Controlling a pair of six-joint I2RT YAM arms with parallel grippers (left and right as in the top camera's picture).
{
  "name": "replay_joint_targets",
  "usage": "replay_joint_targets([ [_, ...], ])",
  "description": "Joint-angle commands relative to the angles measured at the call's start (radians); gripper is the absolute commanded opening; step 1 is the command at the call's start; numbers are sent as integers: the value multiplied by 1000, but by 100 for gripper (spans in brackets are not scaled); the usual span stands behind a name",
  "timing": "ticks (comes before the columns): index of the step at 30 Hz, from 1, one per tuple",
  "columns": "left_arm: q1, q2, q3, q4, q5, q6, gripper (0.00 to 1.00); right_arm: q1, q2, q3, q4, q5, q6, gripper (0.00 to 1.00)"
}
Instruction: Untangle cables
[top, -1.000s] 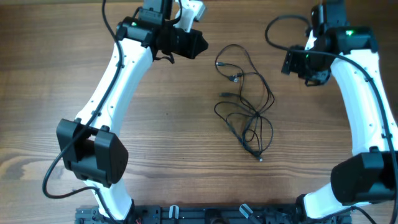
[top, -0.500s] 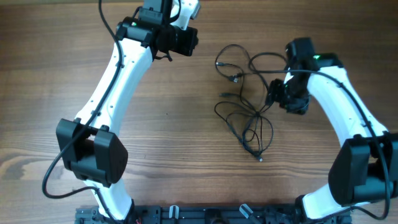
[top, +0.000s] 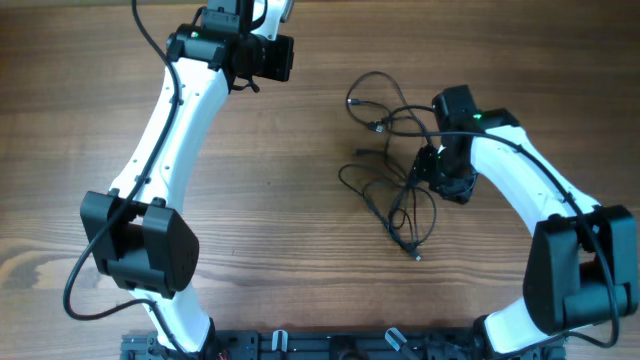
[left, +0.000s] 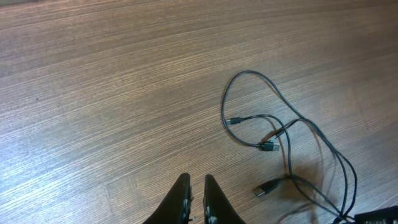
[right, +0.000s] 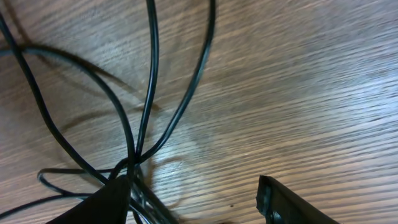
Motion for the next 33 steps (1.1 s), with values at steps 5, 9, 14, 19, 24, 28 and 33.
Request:
replay_joint_targets([
  [5,-1,3,3,6,-5,-13,9,64,-16,-15,37,-152,4,69],
  [9,-1,3,3,6,-5,-13,9,79,-13,-16,64,-158,14,71],
  [14,0,1,3,6,-5,-13,9,96,14,-16,71,-158,31,73],
  [19,-1,-2,3,6,-5,-13,9,121,56,-16,97,-157,31,68],
  [24,0,-3,3,6,-5,-13,9,130,66,-16,128,-169,29,63],
  [28,-1,-8,3,6,-5,-13,9,131,67,-16,122,-169,26,57],
  [33,0,-8,3,-1,-5,-13,9,131,67,-16,128,-178,27,5],
])
